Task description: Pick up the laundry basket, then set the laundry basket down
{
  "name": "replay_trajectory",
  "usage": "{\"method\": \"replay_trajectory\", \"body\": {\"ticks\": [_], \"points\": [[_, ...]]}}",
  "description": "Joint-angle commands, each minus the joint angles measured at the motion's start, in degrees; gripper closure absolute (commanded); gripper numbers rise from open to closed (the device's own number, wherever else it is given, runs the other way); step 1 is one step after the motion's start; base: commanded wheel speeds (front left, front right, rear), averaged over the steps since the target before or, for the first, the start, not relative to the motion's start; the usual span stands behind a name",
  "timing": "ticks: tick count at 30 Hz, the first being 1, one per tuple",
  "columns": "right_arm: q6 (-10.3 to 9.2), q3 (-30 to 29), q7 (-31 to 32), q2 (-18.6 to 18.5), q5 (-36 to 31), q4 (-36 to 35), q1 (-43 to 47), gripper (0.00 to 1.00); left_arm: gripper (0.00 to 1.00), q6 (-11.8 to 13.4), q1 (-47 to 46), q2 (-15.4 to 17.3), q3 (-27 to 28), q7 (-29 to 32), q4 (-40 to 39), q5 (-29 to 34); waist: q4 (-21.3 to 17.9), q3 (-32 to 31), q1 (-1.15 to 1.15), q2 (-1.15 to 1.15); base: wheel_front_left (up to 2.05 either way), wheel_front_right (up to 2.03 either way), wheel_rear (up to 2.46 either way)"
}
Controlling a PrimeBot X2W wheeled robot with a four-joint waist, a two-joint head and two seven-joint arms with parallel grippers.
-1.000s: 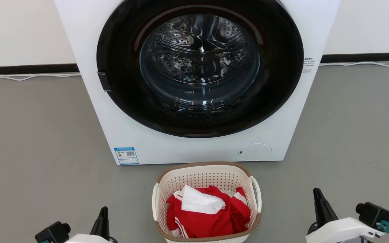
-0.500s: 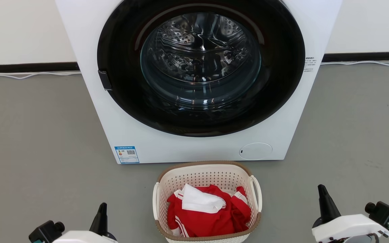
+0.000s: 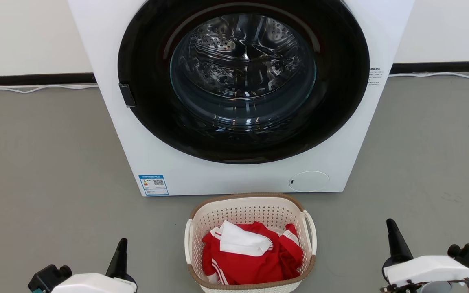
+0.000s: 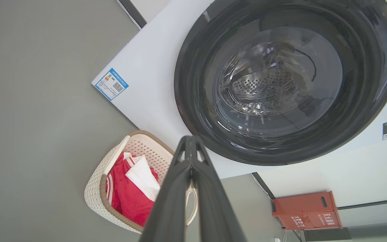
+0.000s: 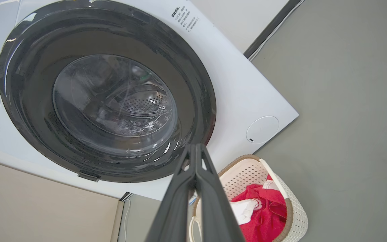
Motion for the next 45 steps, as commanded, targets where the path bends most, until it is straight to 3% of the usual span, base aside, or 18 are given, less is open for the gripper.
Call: {"method": "replay_trajectory", "body": {"ticks": [1,45], "points": [[0.24,0.3,0.4,-0.2,2.0,-2.2,-2.1,1.0,1.0,-0.9,-3.2,0.3,1.5,0.6,-1.9,-1.8,0.0,0.0,0.0,0.0,0.0,0.0,0.0],[0.38,-1.9,7.6,-0.3,33.0,-8.1,-2.2,1.0,1.0,-4.7,-5.1,-0.6,6.5,8.0,-5.3,-26.4,0.6,0.9,0.0,0.0,0.0,0.0,0.0]]}}
